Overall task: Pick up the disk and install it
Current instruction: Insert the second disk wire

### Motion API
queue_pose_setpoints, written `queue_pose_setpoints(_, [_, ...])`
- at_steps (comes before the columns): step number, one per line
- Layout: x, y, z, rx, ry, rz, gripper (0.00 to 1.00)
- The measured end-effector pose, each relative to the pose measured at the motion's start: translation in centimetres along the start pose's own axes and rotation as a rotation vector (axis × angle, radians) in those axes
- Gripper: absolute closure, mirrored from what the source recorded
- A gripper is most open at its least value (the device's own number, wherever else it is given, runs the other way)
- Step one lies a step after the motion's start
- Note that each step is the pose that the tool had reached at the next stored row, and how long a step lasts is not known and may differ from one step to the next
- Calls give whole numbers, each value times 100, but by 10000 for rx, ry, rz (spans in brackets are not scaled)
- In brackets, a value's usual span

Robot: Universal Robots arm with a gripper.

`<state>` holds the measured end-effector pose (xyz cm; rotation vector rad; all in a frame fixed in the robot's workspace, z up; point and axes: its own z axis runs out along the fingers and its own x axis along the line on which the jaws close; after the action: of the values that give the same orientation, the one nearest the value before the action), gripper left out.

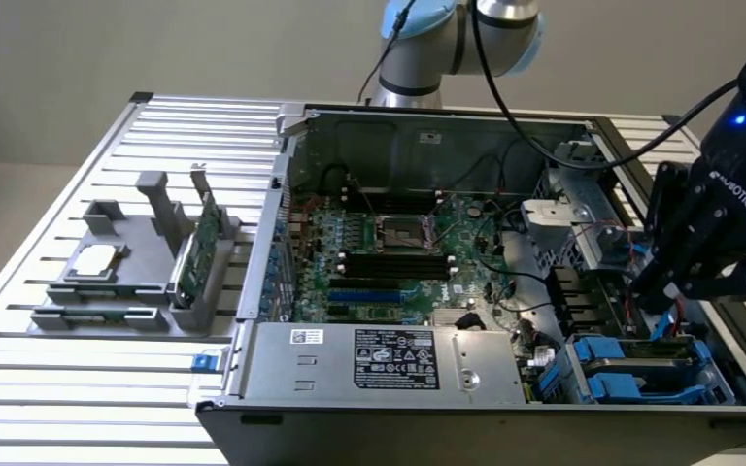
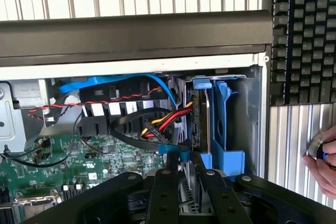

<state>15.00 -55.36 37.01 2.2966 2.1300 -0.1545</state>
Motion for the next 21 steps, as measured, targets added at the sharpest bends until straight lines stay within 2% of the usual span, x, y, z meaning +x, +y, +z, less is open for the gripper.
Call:
queue_pose_setpoints(5, [10, 9, 19, -8, -104, 7, 76])
queue_pose_setpoints(7, [13, 10, 25, -11, -153, 11, 78])
queue_pose_setpoints(8, [16, 11, 28, -13, -179, 12, 84])
queue_pose_setpoints(13, [24, 14, 38, -22, -292, 20, 84])
queue_pose_setpoints(17, [24, 14, 36, -23, -308, 21, 84])
queue_pose_setpoints(21, [2, 16, 42, -26, -294, -33, 84])
